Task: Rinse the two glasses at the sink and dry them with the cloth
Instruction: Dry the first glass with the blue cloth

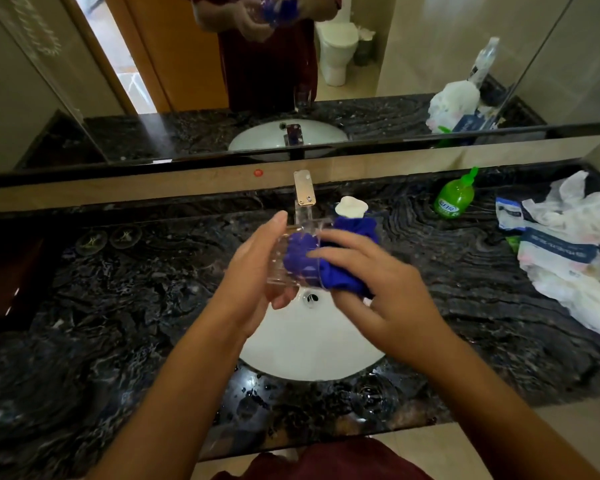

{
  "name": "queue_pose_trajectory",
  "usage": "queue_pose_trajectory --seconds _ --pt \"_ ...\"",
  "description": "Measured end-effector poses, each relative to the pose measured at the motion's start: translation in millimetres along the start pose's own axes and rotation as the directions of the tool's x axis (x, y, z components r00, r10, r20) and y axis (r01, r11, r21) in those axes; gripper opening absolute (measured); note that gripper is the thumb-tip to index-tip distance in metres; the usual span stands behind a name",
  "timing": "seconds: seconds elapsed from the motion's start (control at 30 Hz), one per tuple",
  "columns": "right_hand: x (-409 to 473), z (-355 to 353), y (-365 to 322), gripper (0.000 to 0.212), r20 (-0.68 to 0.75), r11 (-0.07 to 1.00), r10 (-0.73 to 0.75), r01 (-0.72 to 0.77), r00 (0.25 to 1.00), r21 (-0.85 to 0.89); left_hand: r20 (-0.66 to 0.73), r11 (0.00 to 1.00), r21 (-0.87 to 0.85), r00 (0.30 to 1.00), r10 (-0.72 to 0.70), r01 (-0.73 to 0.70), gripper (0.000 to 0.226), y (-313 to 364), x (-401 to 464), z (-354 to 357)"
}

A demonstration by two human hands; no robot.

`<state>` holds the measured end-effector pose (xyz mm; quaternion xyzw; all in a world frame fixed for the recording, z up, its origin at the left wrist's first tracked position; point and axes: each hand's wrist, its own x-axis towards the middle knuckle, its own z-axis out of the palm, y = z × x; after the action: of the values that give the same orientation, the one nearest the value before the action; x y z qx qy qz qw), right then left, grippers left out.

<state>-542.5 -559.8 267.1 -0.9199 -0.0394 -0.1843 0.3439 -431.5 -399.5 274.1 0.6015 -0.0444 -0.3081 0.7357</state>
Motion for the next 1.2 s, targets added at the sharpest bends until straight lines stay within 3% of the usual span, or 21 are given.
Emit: queue_pose_trajectory --seconds 0.13,0.23,0.3,0.37,0.5,0.57,0.73,0.8,0.87,1.03,1.2 --pt "-3.7 12.1 -5.2 0.053 0.075 0.992 0.035 -0.026 0.997 -0.120 -0.077 0.982 0.100 0.983 0.168 -0.160 0.029 0.1 0.1 -5.7" --pt "1.3 6.8 -9.2 0.039 0.088 0.984 0.099 -0.110 0.991 0.140 -0.082 0.978 0.107 0.978 0.190 -0.181 0.030 0.2 -2.9 -5.9" --pt "5.1 -3.0 -10.3 0.025 0.171 0.872 0.194 -0.250 0.966 0.421 -0.091 0.986 0.050 0.982 0.164 -0.159 0.030 0.6 -5.3 -4.9" --pt "6.0 -7.2 -7.9 0.017 0.199 0.688 0.285 -0.345 0.938 0.639 -0.103 0.992 -0.059 0.989 0.104 -0.110 0.031 1.4 -6.5 -5.5" --pt "7.0 -3.8 0.6 0.018 0.034 0.431 0.544 -0.314 0.839 0.846 -0.089 0.982 -0.184 0.996 0.030 -0.046 0.064 -2.7 -4.6 -12.5" --pt "7.3 -1.6 2.1 0.024 -0.011 0.368 0.567 -0.242 0.824 0.898 -0.020 0.968 -0.249 0.999 -0.031 0.024 0.067 -7.9 -3.3 -15.4" --pt "10.0 10.7 -9.0 0.027 -0.028 0.523 0.396 -0.200 0.918 0.829 0.176 0.914 -0.352 0.973 -0.149 0.204 0.070 -16.2 -2.3 -9.4" --pt "12.6 13.8 -12.3 0.012 0.035 0.484 0.445 -0.274 0.895 0.831 0.261 0.884 -0.402 0.955 -0.138 0.238 0.064 -17.3 -3.8 -6.6" --pt "11.6 15.9 -13.0 0.027 0.062 0.490 0.523 -0.359 0.850 0.795 0.281 0.878 -0.405 0.949 -0.144 0.253 0.060 -17.3 -5.8 -5.3" --pt "3.9 19.2 -13.0 0.030 0.059 0.585 0.585 -0.471 0.809 0.660 0.155 0.914 -0.338 0.971 -0.180 0.223 0.056 -16.6 -9.1 -3.3" --pt "1.8 23.8 -7.3 0.031 0.189 0.419 0.711 -0.624 0.677 0.659 -0.125 0.999 -0.005 0.991 -0.041 0.041 0.046 -26.5 -13.9 5.8"
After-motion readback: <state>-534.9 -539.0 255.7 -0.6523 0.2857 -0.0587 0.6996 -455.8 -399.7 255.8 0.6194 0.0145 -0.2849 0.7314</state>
